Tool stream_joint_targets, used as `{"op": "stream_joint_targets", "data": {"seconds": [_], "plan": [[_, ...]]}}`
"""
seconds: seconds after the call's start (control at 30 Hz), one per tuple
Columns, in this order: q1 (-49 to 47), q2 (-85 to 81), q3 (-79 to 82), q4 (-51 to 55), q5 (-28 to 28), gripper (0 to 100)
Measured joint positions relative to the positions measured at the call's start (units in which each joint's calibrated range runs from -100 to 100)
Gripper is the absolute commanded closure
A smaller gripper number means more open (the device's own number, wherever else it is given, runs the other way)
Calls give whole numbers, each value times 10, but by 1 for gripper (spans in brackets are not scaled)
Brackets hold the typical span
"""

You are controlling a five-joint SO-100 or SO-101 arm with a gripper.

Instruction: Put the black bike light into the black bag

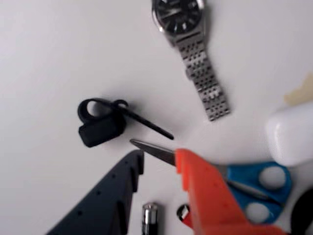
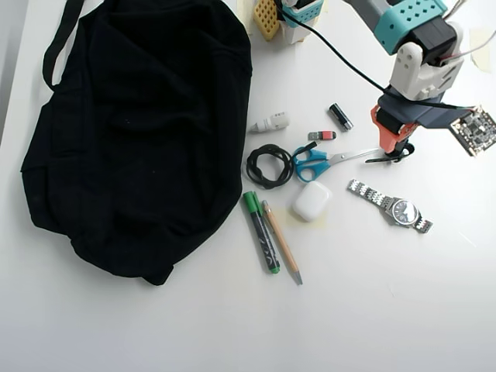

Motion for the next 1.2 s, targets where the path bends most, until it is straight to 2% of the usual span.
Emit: {"op": "stream_joint_targets", "data": {"seconds": [0.67, 0.9, 1.2], "plan": [[-46, 24, 81, -168, -2, 89], [-48, 30, 137, -223, -2, 82], [-45, 30, 192, -278, -2, 82]]}}
